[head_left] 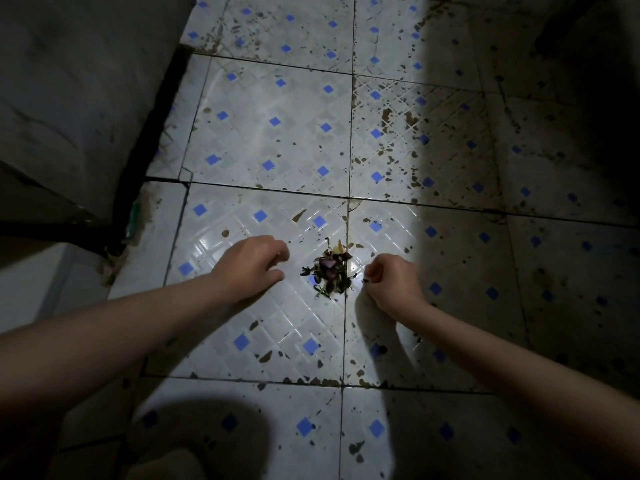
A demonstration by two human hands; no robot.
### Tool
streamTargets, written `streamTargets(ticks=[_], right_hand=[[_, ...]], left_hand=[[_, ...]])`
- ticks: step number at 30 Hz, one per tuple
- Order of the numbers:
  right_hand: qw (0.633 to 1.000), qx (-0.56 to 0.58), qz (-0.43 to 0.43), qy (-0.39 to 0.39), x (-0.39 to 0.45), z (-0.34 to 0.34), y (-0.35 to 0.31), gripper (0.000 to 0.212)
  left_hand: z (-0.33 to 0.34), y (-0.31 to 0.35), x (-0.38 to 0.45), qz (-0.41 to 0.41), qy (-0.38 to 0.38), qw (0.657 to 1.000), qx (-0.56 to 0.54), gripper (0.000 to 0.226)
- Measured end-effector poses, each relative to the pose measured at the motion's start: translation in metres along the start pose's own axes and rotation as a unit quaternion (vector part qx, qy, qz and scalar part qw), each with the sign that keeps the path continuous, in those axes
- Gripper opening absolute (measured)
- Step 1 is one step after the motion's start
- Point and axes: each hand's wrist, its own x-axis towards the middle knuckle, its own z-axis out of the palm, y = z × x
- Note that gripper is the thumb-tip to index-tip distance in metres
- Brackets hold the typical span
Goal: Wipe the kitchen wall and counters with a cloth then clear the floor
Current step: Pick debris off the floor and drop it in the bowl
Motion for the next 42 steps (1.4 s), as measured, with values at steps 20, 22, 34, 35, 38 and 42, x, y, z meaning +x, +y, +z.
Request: streamTargets(ticks=[20,22,34,35,38,42], right_hand=[[0.985,-0.079,-0.09,-0.127,0.01,-0.007,-0.026,0.093],[0.981,-0.091,-0.114,-0.128,0.01,-0.003,-0.027,0.09],[0.985,-0.064,-0.158,-0.031,0.008,0.022,-0.018,0.02],[0.986,-0.061,-0.153,-0.027,0.007,0.022,-0.018,0.017],[0.988,-0.052,-0.145,-0.024,0.005,0.02,-0.021,0.013],[0.988,-0.035,-0.147,-0.028,0.003,0.016,-0.023,0.01]], left_hand=[[0.013,0.043,0.022,0.014,-0.05,0.998,-0.021,0.076],[0.014,0.048,0.022,0.021,-0.038,0.999,-0.026,0.065],[0.024,0.055,0.015,-0.011,0.015,0.995,-0.096,0.03],[0.024,0.055,0.015,-0.011,0.016,0.995,-0.096,0.029],[0.025,0.054,0.014,-0.015,0.02,0.994,-0.103,0.027],[0.027,0.053,0.013,-0.019,0.026,0.993,-0.114,0.023]])
